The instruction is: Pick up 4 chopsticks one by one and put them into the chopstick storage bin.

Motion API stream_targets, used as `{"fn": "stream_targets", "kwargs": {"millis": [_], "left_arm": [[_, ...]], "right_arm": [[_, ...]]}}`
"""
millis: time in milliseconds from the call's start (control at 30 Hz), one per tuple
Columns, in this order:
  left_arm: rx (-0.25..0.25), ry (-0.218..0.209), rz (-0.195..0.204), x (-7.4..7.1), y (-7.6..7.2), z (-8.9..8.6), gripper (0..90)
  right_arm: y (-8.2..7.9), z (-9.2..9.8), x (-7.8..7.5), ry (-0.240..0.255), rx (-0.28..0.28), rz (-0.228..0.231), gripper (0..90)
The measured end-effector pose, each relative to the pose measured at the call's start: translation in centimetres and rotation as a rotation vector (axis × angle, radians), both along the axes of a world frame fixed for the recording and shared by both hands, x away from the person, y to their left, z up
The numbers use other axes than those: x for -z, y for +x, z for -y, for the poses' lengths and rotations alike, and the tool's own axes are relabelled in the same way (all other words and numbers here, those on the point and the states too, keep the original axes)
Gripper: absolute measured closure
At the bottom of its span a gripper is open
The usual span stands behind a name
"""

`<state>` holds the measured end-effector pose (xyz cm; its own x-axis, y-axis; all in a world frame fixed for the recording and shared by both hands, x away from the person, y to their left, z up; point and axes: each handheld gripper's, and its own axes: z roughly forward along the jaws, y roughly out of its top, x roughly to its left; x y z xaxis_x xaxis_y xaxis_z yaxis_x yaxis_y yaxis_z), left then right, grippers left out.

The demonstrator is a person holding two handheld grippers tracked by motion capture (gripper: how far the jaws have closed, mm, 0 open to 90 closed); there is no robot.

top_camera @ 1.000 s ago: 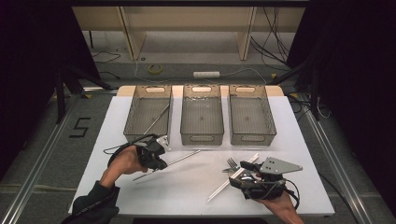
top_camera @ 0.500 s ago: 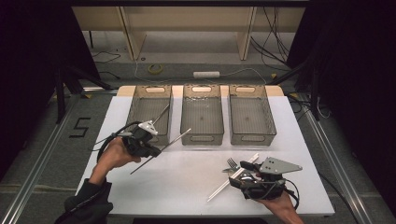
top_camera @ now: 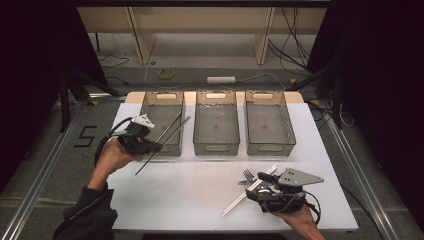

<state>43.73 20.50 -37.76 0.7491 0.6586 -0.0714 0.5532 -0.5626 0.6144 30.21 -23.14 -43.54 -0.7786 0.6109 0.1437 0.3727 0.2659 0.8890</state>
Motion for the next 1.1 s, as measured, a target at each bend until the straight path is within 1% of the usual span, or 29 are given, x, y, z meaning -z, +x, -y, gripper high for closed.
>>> {"fn": "stream_targets", "kwargs": {"millis": [133,200,333,400,433,500,567,600,667,733,833,867,900,967,1100], "left_arm": [[-0.044,-0.027,0.010,-0.7,1.3,-0.7,85.2],[-0.061,-0.025,0.013,-1.3,2.1,-1.0,85.2],[-0.114,-0.046,0.041,-2.8,3.5,-1.8,85.2],[-0.134,-0.042,0.062,-3.3,4.3,-2.1,85.2],[-0.153,-0.041,0.073,-3.4,4.7,-2.2,85.2],[-0.172,-0.043,0.080,-3.6,5.4,-2.3,85.2],[-0.199,-0.038,0.096,-3.6,6.2,-2.3,85.2],[-0.211,-0.044,0.095,-3.6,6.5,-2.4,85.2],[-0.229,-0.050,0.107,-3.4,7.2,-2.5,85.2],[-0.248,-0.062,0.108,-3.2,7.8,-2.6,85.2],[-0.274,-0.085,0.134,-2.9,8.0,-2.8,85.2],[-0.273,-0.084,0.135,-2.7,8.0,-2.7,85.2],[-0.275,-0.073,0.138,-2.6,8.0,-2.7,85.2],[-0.296,-0.067,0.151,-2.1,8.2,-2.8,85.2],[-0.331,-0.081,0.138,-0.9,8.6,-3.3,85.2]], "right_arm": [[0.0,0.1,0.0,-0.001,0.004,-0.004,27.4],[0.1,0.2,0.1,0.003,0.003,-0.007,27.4],[0.1,0.2,0.1,0.007,0.007,-0.013,27.4],[0.1,0.2,0.1,0.010,0.007,-0.013,27.4],[0.1,0.1,0.1,0.009,0.006,-0.014,27.4],[0.1,0.1,0.1,0.008,0.003,-0.014,27.4],[0.1,0.1,0.1,0.009,0.003,-0.013,27.4],[0.1,0.1,0.1,0.009,0.003,-0.014,27.4],[0.1,0.2,0.1,0.009,0.004,-0.010,27.4],[0.2,0.2,0.1,0.012,0.004,-0.013,27.4],[0.2,0.2,0.1,0.010,0.006,-0.014,27.4],[0.2,0.2,0.1,0.010,0.006,-0.014,27.4],[0.2,0.2,0.1,0.011,0.005,-0.014,27.4],[0.2,0.3,0.1,0.012,0.006,-0.013,27.4],[0.1,0.2,0.1,0.012,0.005,-0.014,27.4]]}}
